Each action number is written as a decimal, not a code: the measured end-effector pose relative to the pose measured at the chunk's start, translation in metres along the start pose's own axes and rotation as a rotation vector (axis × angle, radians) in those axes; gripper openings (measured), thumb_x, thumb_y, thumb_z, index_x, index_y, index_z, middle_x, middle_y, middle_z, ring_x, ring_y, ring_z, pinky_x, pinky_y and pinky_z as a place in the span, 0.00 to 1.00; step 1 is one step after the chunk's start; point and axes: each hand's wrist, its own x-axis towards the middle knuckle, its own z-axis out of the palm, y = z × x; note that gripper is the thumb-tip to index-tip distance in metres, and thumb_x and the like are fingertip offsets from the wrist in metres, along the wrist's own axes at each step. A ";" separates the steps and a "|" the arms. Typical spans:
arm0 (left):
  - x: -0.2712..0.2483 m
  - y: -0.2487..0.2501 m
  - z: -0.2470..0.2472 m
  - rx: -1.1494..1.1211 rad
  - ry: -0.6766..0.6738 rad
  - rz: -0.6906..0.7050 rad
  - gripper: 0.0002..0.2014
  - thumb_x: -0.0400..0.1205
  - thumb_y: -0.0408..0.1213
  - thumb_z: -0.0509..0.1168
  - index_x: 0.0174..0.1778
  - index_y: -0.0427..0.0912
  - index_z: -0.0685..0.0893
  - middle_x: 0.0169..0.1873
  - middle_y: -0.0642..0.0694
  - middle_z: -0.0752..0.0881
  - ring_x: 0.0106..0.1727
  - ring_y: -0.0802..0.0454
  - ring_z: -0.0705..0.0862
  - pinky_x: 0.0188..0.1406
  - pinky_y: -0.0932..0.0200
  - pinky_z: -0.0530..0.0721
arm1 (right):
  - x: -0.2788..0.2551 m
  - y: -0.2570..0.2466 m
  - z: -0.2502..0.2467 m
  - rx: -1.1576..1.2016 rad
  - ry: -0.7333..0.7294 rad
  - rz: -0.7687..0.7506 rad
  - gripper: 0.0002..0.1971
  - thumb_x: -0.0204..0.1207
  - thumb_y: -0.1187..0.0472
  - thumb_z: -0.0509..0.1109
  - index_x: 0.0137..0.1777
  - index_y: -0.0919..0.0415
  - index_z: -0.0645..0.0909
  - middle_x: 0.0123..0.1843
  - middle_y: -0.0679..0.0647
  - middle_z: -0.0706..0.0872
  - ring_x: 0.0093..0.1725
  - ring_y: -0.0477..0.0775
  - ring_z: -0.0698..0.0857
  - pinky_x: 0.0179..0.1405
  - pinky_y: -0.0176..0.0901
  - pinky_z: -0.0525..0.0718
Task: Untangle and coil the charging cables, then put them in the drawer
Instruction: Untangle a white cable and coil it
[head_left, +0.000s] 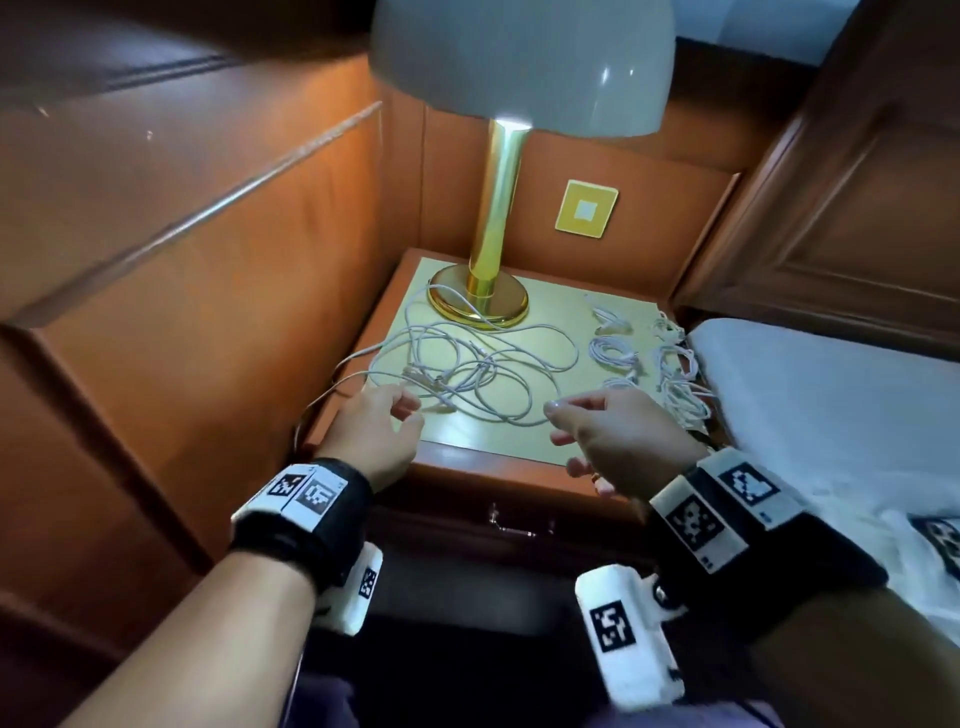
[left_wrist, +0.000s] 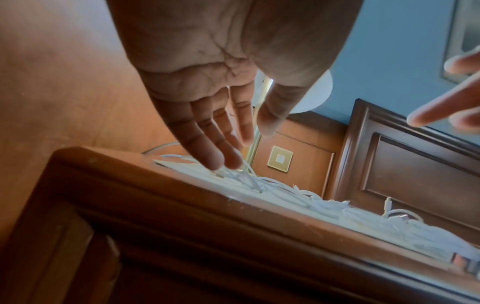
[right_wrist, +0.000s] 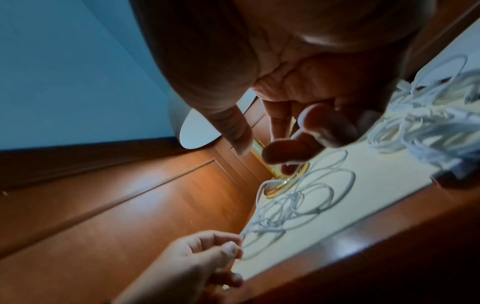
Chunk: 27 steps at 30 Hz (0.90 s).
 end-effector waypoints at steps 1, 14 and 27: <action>0.004 -0.004 0.002 0.026 -0.009 -0.002 0.11 0.84 0.40 0.67 0.60 0.47 0.86 0.55 0.51 0.87 0.54 0.52 0.82 0.53 0.62 0.73 | 0.004 0.006 0.007 0.000 -0.002 -0.006 0.09 0.84 0.48 0.69 0.49 0.52 0.84 0.49 0.54 0.91 0.35 0.50 0.87 0.31 0.38 0.79; 0.061 -0.035 0.006 0.401 -0.004 -0.106 0.21 0.86 0.37 0.58 0.77 0.52 0.78 0.67 0.41 0.79 0.68 0.36 0.79 0.66 0.42 0.80 | 0.097 0.037 0.069 -0.281 -0.146 -0.128 0.20 0.81 0.47 0.67 0.70 0.51 0.77 0.51 0.48 0.88 0.50 0.49 0.87 0.53 0.44 0.81; -0.013 -0.014 -0.015 0.337 0.177 0.457 0.11 0.75 0.47 0.67 0.47 0.56 0.95 0.29 0.53 0.89 0.36 0.47 0.85 0.37 0.55 0.79 | 0.078 0.031 0.104 -0.363 -0.188 -0.510 0.23 0.81 0.52 0.72 0.75 0.44 0.75 0.67 0.48 0.70 0.50 0.41 0.79 0.62 0.38 0.78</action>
